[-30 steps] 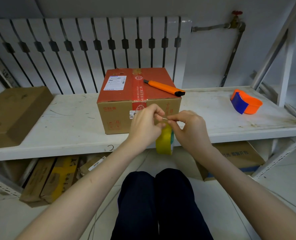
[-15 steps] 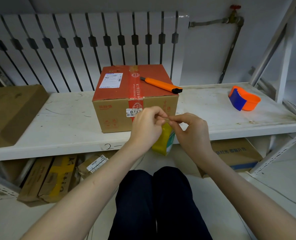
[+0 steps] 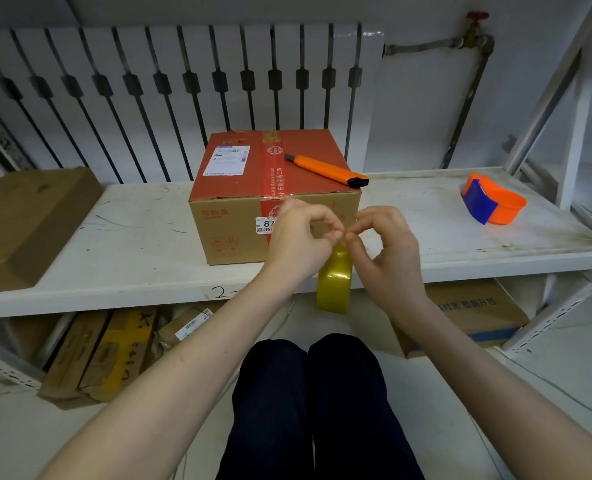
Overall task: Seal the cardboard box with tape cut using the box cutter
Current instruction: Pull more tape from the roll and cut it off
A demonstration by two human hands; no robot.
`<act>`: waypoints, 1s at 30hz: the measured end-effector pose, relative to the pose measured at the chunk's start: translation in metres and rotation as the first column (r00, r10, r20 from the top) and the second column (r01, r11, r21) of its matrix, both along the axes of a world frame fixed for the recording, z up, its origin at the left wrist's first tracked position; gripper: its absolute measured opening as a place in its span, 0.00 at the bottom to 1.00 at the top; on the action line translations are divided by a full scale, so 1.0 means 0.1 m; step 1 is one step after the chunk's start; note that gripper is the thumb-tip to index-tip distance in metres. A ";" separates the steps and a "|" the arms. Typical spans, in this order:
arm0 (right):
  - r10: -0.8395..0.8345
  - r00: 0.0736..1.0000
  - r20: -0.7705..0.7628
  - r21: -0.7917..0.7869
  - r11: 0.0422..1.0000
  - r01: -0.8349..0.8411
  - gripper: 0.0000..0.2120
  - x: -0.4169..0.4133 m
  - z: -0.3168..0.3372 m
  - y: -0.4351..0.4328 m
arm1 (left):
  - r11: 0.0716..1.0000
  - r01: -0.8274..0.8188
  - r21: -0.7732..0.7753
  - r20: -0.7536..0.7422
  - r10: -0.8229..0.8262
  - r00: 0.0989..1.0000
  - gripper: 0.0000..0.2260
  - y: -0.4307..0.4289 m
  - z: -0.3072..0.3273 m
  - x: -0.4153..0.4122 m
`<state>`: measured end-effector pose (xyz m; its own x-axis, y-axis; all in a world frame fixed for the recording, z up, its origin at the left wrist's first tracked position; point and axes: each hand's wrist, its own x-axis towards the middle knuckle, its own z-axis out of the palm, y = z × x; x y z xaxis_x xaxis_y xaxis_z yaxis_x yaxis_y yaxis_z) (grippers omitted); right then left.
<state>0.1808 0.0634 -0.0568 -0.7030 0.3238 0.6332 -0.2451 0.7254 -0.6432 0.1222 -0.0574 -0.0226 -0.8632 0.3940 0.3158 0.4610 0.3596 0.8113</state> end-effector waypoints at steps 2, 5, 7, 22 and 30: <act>0.156 0.988 0.018 -0.161 0.975 -0.151 0.05 0.01 0.03 0.01 | 0.998 0.063 0.014 0.016 -0.063 0.998 0.11 -0.02 0.04 -0.01; 0.222 0.972 0.073 -0.184 0.961 -0.206 0.09 -0.02 0.11 0.05 | 0.998 0.063 0.029 0.015 -0.064 0.998 0.14 -0.06 0.11 -0.04; 0.177 0.981 0.086 -0.084 0.982 -0.169 0.05 -0.06 0.16 0.07 | 0.999 0.043 0.033 0.029 -0.044 0.999 0.14 -0.07 0.13 -0.06; 0.632 0.727 0.270 -0.569 0.714 -0.408 0.24 -0.19 0.01 0.22 | 0.984 0.118 0.135 0.137 -0.136 0.981 0.09 -0.07 0.44 -0.17; 0.500 0.843 0.198 -0.514 0.785 -0.345 0.19 -0.17 -0.04 0.30 | 0.971 -0.173 0.165 0.170 0.145 0.975 0.10 -0.08 0.27 -0.40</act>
<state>0.1638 0.0936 -0.0604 -0.9656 0.1337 0.2230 -0.1919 0.2123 -0.9582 0.0821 -0.0651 0.0044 -0.9541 0.1972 0.2254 0.2728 0.2616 0.9258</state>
